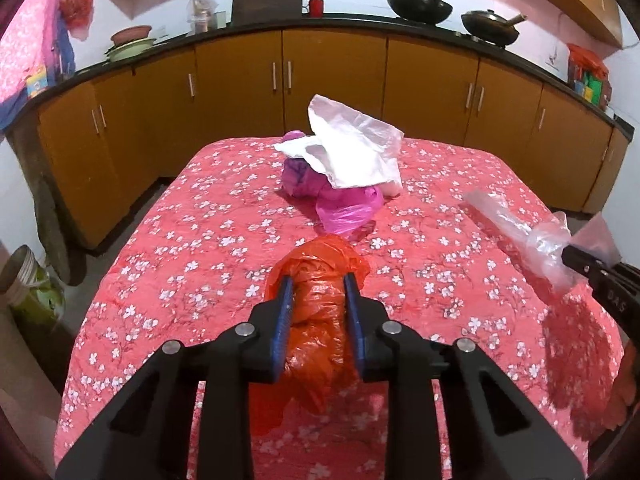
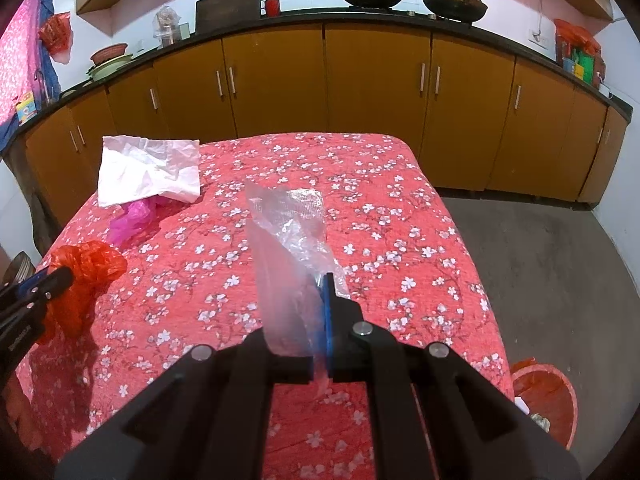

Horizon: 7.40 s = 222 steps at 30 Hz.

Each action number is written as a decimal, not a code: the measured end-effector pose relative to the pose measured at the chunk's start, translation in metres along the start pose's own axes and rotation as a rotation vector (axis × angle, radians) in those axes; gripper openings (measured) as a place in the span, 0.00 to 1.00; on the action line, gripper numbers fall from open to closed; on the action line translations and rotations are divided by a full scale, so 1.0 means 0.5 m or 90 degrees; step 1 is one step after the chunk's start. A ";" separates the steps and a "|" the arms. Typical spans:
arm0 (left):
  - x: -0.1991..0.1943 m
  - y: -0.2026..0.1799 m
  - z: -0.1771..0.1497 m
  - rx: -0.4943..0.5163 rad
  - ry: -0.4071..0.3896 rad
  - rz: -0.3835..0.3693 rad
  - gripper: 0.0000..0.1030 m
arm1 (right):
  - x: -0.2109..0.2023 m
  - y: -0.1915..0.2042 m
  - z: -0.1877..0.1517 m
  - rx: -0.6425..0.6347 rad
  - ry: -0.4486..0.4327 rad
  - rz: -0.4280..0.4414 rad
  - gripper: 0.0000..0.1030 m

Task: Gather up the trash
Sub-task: 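Carry red bag and clear plastic bag over the red bucket, then open both grippers to drop the bags into the red bucket, then move both grippers back to the table toward pink bag and tissue, then grasp pink plastic bag with left gripper while right gripper grasps white tissue, then carry pink bag and white tissue over the red bucket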

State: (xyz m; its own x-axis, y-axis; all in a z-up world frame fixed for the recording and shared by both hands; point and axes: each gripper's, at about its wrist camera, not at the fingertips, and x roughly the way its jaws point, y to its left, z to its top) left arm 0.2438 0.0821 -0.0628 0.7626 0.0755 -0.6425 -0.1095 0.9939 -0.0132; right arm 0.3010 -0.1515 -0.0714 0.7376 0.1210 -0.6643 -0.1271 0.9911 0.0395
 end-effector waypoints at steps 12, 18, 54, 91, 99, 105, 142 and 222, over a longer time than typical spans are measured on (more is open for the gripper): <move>-0.043 -0.009 0.013 -0.012 -0.024 -0.013 0.23 | -0.069 -0.025 0.004 0.007 -0.035 -0.004 0.05; -0.098 -0.042 0.034 -0.008 -0.061 -0.043 0.22 | -0.126 -0.060 -0.001 0.020 -0.060 -0.010 0.05; -0.207 -0.579 -0.056 0.175 -0.055 -0.310 0.22 | -0.339 -0.545 -0.231 0.208 -0.085 -0.203 0.05; -0.040 -0.917 -0.271 0.329 0.146 -0.351 0.40 | -0.185 -0.758 -0.475 0.329 0.069 -0.204 0.30; -0.061 -0.853 -0.224 0.271 0.131 -0.340 0.40 | -0.213 -0.759 -0.452 0.327 0.051 -0.218 0.31; -0.088 -0.746 -0.158 0.206 0.091 -0.322 0.43 | -0.223 -0.717 -0.393 0.294 0.033 -0.202 0.31; -0.053 0.203 0.005 -0.138 -0.107 0.091 0.60 | 0.095 0.331 0.148 -0.058 -0.023 0.211 0.47; 0.003 -0.004 0.058 -0.023 0.014 -0.023 0.11 | -0.104 -0.026 0.048 0.056 -0.097 0.001 0.02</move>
State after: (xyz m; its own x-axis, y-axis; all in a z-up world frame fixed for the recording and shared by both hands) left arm 0.2633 0.0827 -0.0416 0.7523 0.0379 -0.6578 -0.1058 0.9923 -0.0638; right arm 0.2802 -0.1692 -0.0195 0.8301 0.1232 -0.5438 -0.0752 0.9911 0.1097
